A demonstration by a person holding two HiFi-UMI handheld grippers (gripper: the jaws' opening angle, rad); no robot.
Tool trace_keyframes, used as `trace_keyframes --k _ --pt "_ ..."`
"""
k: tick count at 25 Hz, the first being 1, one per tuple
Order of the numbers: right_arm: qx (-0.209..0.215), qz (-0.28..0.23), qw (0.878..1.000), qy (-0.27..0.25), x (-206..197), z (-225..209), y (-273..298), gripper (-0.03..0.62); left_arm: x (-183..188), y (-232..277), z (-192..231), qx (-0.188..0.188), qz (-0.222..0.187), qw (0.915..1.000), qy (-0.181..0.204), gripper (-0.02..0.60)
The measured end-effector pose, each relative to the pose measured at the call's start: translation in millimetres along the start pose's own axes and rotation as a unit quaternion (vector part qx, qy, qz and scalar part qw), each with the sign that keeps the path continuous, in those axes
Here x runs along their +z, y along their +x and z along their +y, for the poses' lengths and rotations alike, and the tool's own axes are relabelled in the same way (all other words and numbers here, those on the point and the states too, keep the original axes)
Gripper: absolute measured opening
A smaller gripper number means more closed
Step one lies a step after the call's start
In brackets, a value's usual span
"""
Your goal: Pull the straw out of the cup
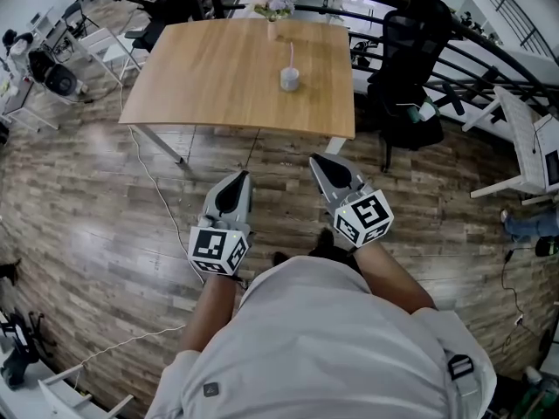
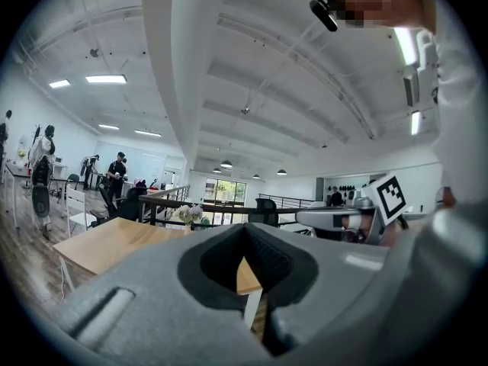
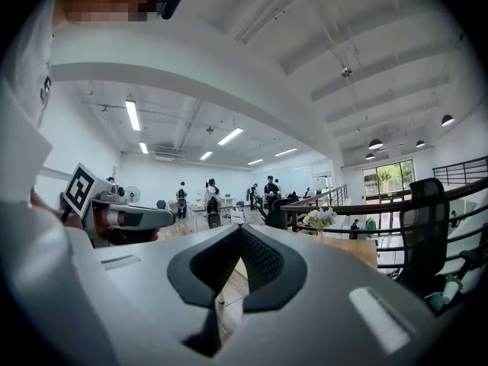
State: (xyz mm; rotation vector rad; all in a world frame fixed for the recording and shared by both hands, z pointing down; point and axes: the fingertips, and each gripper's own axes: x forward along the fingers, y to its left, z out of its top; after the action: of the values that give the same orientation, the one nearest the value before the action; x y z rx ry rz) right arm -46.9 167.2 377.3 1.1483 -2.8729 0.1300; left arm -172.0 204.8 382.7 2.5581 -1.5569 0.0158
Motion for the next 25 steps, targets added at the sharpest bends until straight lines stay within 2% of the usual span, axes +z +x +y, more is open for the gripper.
trace_keyframes --k 7,12,19,25 --pt "-0.003 -0.001 1.0 0.004 -2.7 -14.1 26.2 0.009 1.8 23.1 23.3 -0.002 0.002 1.0 0.003 0.005" --pt "0.0 0.002 1.0 0.014 -6.8 -43.5 50.3 0.009 3.6 53.5 39.1 0.005 0.006 1.0 0.006 0.005" --pt "0.018 0.011 1.0 0.02 -12.5 -101.0 92.9 0.009 1.1 116.5 62.9 0.022 0.013 0.9997 0.002 0.005" --pt "0.03 0.018 0.999 0.027 -10.1 -176.0 122.7 0.009 4.9 195.6 67.8 0.03 0.02 0.9993 -0.001 0.005"
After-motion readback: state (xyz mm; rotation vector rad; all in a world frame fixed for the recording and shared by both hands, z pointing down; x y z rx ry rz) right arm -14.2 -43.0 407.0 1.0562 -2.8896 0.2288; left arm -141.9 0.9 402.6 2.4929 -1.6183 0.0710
